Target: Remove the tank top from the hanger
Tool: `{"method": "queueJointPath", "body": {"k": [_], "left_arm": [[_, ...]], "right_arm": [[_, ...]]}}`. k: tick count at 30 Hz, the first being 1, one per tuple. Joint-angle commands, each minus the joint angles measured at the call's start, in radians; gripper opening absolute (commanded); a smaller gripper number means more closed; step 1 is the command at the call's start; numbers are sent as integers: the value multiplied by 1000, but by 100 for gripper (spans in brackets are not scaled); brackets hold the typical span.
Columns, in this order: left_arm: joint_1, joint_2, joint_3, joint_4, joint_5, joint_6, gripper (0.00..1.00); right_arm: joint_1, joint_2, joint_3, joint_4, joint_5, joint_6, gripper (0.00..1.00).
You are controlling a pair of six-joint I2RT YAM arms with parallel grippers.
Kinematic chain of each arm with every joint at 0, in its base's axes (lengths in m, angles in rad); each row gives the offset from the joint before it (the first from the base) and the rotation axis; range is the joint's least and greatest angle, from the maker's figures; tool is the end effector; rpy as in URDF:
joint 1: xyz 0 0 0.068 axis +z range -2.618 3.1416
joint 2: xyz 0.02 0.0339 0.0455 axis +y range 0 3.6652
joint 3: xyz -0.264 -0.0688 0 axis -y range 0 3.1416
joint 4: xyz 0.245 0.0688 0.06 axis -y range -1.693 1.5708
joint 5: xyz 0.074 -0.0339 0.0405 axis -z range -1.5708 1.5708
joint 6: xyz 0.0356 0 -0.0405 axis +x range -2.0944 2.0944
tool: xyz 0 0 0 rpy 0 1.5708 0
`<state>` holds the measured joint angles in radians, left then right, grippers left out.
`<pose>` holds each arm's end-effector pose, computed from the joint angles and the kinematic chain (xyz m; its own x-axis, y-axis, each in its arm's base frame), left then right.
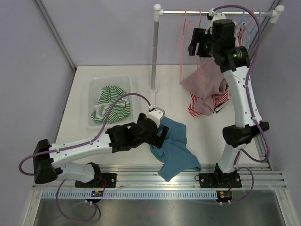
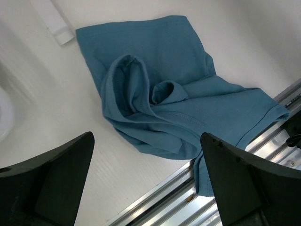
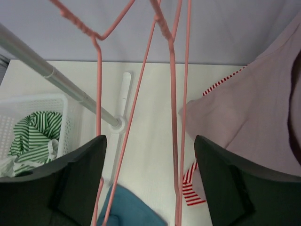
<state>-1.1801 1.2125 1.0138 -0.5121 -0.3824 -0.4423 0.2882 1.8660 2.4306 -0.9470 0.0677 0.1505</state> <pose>0.1115 -0.2359 0.3014 -0.5456 0.2821 -0.7891 0.5716 0.8139 -0.1043 0.3586 0.1038 0.5070 -0.3872 0.0412 -0.9211 -0.1672 0.9793 0.1141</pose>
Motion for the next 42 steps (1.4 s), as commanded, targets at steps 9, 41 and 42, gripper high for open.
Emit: {"method": "queueJointPath", "body": {"k": [9, 41, 42], "left_arm": [[-23, 344, 40, 236, 102, -7, 99], [-36, 59, 129, -67, -246, -93, 0], [-27, 32, 150, -100, -266, -95, 0]], "right_arm": [[11, -577, -531, 91, -109, 37, 100], [11, -1067, -979, 171, -302, 89, 100], [11, -1068, -985, 174, -302, 92, 99]]}}
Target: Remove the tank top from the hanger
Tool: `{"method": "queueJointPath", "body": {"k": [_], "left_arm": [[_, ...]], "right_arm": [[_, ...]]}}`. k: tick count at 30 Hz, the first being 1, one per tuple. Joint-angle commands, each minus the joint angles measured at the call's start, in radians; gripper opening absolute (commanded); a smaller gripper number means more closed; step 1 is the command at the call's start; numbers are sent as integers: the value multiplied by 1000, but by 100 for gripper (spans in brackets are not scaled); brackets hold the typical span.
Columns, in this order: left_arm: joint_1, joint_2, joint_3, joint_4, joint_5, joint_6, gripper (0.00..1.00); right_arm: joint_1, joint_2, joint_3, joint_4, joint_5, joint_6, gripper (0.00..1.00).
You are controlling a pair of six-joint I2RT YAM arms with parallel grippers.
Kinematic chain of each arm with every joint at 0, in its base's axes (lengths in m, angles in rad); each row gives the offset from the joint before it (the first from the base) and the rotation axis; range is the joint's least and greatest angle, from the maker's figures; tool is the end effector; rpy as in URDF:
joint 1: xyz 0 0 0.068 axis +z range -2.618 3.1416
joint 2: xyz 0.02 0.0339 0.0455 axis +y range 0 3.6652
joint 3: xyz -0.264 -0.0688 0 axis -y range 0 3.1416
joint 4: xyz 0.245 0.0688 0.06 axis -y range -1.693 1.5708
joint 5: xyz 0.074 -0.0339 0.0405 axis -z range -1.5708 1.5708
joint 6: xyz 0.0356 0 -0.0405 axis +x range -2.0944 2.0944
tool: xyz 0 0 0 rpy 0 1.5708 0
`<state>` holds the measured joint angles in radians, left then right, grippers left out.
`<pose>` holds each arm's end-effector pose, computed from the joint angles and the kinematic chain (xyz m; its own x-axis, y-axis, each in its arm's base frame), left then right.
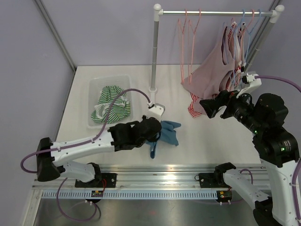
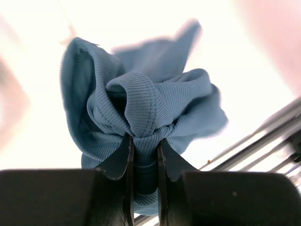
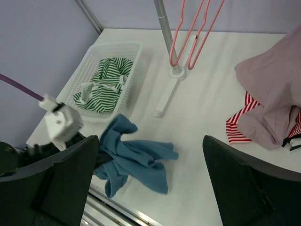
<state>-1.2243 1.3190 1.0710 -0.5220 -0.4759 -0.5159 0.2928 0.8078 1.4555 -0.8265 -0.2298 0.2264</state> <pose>0.1112 -0.2600 0.2937 -0.5630 0.2680 -0.7818 0.5135 0.8547 -0.0767 0.0969 0.0377 0.4807 -0.2772 0.1447 -0.9499 -0.4448 0.8570 0.2604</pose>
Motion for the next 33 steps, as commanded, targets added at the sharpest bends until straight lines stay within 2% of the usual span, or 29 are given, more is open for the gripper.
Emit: {"method": "queueJointPath", "body": {"k": [1, 4, 7, 8, 12, 17, 20, 23, 27, 28, 30, 32, 33], "left_arm": [[31, -86, 146, -151, -205, -26, 0], [110, -138, 217, -209, -224, 0, 0], [239, -173, 263, -249, -185, 36, 0], [317, -179, 292, -257, -175, 42, 0], [515, -170, 355, -273, -98, 102, 0], [797, -57, 431, -280, 37, 148, 0], [922, 55, 509, -289, 117, 188, 0], [988, 143, 615, -311, 206, 214, 0], [1029, 276, 762, -361, 238, 246, 18], [1039, 322, 788, -392, 249, 246, 33], [1054, 351, 851, -426, 238, 237, 57], [1060, 358, 868, -450, 224, 228, 99], [1060, 349, 860, -454, 218, 221, 99]], "right_arm": [[6, -12, -12, 55, -5, 14, 99], [6, -21, -15, 58, -3, 16, 99], [6, -27, -18, 59, 1, 16, 99], [8, -30, -18, 58, 3, 16, 100], [6, -35, -23, 55, 10, 14, 100], [6, -35, -40, 70, 12, 14, 100], [6, -27, -58, 72, 20, 14, 99], [6, -18, -66, 73, 24, 14, 100], [6, -9, -72, 70, 40, 10, 99], [6, -6, -70, 69, 44, 8, 100], [6, 2, -63, 63, 76, 10, 99], [6, 16, -50, 55, 125, 14, 100], [6, 24, -29, 44, 144, 13, 100]]}}
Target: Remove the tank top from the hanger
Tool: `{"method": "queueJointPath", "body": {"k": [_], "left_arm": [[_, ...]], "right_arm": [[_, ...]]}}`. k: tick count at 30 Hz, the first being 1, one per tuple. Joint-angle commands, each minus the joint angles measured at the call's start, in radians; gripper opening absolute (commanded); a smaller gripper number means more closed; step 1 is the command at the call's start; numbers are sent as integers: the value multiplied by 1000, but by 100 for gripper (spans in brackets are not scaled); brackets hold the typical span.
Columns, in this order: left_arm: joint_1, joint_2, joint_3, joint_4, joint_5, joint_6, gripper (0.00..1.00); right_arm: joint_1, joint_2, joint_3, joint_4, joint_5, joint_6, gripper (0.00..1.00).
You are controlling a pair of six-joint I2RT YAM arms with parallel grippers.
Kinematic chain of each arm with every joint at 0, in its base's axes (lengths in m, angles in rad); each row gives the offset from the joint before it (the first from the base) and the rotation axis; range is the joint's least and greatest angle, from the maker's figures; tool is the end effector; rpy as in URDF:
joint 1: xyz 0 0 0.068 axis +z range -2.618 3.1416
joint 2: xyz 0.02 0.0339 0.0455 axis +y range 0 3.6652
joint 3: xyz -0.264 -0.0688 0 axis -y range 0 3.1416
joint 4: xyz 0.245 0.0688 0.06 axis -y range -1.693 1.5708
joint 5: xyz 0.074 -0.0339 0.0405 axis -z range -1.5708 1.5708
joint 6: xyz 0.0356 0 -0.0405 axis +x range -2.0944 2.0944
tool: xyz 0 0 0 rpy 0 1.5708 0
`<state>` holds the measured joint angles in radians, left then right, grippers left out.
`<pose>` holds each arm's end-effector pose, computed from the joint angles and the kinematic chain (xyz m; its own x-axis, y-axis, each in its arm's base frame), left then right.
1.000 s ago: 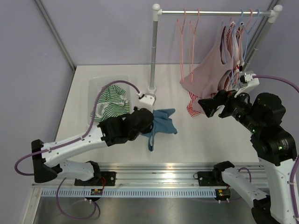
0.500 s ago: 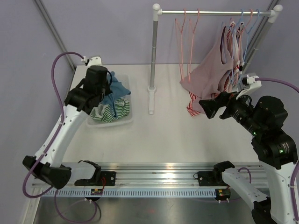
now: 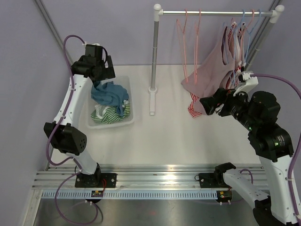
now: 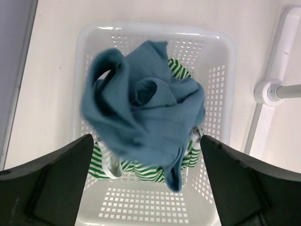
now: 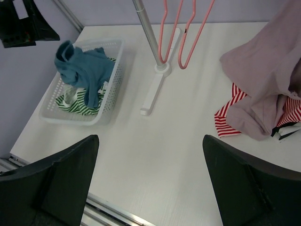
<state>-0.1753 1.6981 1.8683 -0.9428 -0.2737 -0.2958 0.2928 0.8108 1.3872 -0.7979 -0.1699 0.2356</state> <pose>0.3585 -0.0537 0.4004 -0.6508 -0.1697 -0.7400 -0.2220 0.9746 -0.0283 0.1105 0.0396 0.4647 -0.3078 0.1475 -0.9399 -0.3811 0.8861 0.2638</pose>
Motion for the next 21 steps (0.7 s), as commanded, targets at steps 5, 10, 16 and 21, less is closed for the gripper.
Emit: {"method": "queueJointPath", "body": {"k": [5, 10, 16, 21], "left_arm": [[10, -138, -16, -24, 71, -12, 99], [-26, -380, -273, 55, 166, -11, 99], [-153, -644, -515, 99, 126, 0, 99], [-250, -804, -730, 130, 103, 21, 99]], "right_arm": [[6, 93, 125, -23, 240, 4, 100], [6, 174, 213, -40, 409, -28, 99], [6, 345, 357, -84, 539, -128, 99], [-50, 485, 456, -87, 590, -182, 96]]}}
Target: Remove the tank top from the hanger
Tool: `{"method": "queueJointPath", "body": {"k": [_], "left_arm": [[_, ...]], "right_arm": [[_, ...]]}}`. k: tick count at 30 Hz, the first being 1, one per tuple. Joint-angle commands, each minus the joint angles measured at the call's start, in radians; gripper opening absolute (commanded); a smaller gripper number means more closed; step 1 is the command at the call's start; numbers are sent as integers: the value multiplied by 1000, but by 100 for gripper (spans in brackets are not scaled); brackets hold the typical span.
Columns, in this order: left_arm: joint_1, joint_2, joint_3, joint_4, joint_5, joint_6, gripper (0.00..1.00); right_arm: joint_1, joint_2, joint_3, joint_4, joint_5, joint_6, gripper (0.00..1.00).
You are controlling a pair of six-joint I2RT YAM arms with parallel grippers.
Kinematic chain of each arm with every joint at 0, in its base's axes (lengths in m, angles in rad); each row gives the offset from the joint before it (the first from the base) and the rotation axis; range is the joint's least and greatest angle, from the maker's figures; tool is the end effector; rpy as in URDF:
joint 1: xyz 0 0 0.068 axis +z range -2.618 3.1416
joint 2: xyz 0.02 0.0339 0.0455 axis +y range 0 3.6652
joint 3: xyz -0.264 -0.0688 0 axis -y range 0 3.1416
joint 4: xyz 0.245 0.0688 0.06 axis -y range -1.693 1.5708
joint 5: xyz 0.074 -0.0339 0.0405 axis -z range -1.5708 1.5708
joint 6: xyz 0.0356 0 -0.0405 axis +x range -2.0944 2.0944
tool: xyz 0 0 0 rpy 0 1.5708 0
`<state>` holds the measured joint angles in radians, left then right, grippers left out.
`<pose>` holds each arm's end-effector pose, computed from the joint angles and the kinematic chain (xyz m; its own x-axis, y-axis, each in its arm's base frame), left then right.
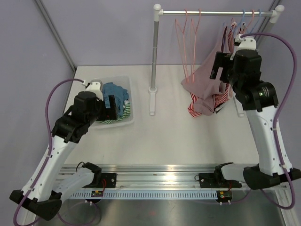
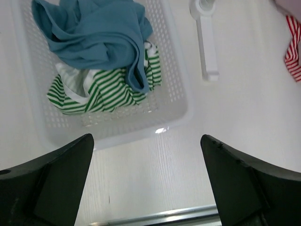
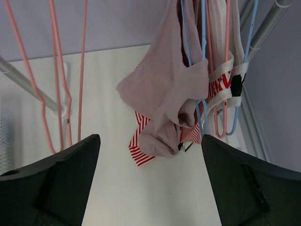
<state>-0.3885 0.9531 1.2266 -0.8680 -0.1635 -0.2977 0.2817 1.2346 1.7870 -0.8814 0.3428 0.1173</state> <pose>0.1662 -0.0618 0.3915 -0.5686 -0.0800 -0.8187 0.0860 0.9840 -0.1558 0.2067 0.0474 0.5076 -0.3031 0.0270 -0.9526 0.0798 0.9968 0.0029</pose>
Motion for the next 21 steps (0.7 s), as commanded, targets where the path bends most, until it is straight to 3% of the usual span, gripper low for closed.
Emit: {"method": "queueJointPath", "body": {"k": [1, 8, 19, 21], "left_arm": [[-41, -83, -116, 78, -4, 22, 99], [-47, -208, -298, 167, 107, 20, 99], [-49, -217, -325, 182, 183, 37, 99], [-47, -221, -326, 185, 190, 37, 99]], "right_arm": [[-59, 106, 74, -1, 65, -71, 95], [-105, 242, 233, 19, 9, -108, 87], [-179, 508, 541, -80, -40, -174, 76], [-202, 548, 564, -88, -74, -176, 70]]}}
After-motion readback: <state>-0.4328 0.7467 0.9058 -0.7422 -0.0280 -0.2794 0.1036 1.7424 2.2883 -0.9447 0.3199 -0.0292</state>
